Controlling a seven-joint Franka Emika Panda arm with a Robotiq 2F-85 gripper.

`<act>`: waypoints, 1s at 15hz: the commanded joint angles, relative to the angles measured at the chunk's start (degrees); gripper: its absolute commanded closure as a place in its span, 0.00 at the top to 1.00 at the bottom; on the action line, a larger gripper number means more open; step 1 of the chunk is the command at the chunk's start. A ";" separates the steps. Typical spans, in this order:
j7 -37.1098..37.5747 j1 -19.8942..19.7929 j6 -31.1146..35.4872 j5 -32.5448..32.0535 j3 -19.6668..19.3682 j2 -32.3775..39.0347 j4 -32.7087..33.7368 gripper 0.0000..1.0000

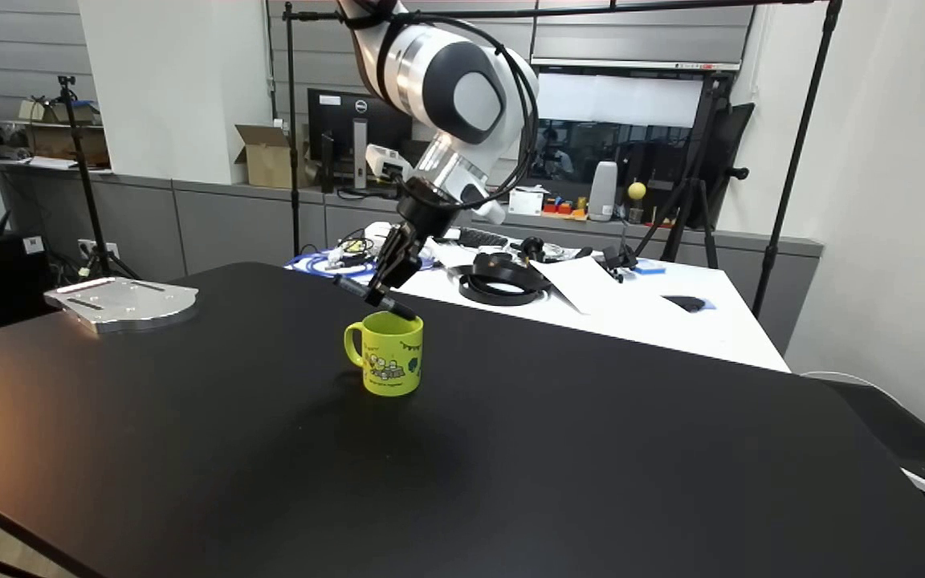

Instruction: Put the marker inside the mug cup,take it out and put it back

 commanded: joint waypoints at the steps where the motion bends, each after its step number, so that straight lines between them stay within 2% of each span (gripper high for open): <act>1: 3.45 -1.14 -1.68 2.26 -0.45 0.09 0.69 0.05; 10: 4.58 -1.73 -5.29 4.64 -0.37 1.52 0.96 0.05; 15: 4.84 -2.07 -5.18 6.58 -0.92 2.56 1.30 0.05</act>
